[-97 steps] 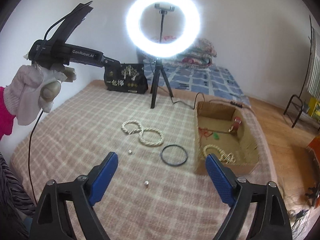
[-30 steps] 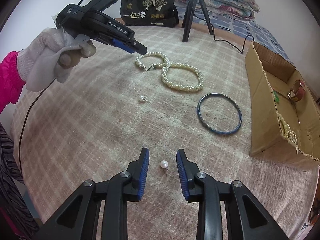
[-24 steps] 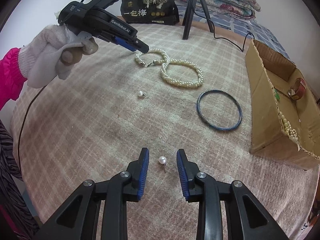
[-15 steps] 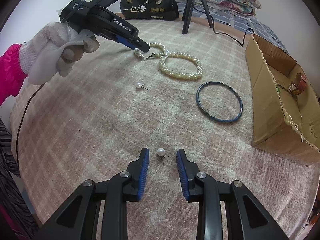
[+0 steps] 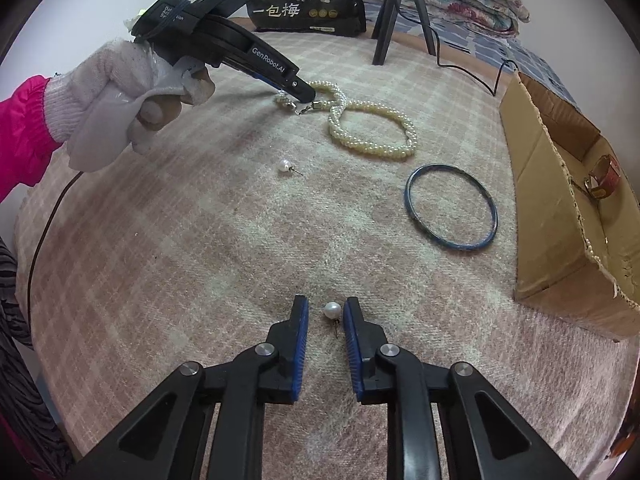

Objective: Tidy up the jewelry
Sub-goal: 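Close the left tool on the twisted pearl necklace while the right tool grasps a pearl earring, then lift and carry the necklace in the left tool and earring in the right tool over the box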

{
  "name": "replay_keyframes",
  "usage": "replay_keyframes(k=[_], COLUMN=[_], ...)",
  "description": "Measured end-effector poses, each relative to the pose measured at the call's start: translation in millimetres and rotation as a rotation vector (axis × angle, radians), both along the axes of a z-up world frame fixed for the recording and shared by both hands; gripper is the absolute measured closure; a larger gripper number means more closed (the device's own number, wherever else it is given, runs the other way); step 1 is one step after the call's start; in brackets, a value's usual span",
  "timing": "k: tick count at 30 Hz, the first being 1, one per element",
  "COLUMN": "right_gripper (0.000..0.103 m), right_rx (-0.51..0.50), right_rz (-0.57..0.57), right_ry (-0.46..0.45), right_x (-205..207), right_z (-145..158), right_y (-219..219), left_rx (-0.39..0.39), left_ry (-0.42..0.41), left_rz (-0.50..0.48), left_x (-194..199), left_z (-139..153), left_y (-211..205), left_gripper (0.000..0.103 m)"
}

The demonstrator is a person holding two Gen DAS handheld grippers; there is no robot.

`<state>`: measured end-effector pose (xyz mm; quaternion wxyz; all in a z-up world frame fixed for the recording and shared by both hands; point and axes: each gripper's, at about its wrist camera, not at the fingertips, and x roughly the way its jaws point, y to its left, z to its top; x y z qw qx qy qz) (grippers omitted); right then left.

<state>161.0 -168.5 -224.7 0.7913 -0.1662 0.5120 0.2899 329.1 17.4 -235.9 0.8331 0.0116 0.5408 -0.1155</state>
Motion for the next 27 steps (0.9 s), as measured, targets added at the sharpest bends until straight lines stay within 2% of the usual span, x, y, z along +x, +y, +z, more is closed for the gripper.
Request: replay_keyframes(k=[3,10,13,16,18,27], right_gripper=[0.096,0.097,0.097,0.097,0.097,0.097], right_rx=[0.005,0.015,0.021,0.034,0.040,0.050], right_rz=[0.004,0.002,-0.002,-0.010,-0.018,-0.036], right_ry=[0.004,-0.002,-0.010,-0.013,-0.018,-0.026], right_x=[0,0,-1,-1,0,1], right_z=[0,3,7,10,12,16], right_y=[1,3,3,2,2,-3], left_rx=[-0.005,-0.080,-0.176,-0.335,-0.409,-0.457], left_ry=[-0.005,-0.004,0.013,0.058,0.085,0.100], left_rz=[0.008,0.040,0.066,0.104,0.121,0.111], left_x=[-1,-4,-3,2,5,4], left_z=[1,13,24,32,35,45], left_y=[0,14,24,37,42,33], left_gripper=[0.097,0.097,0.097,0.097,0.097,0.097])
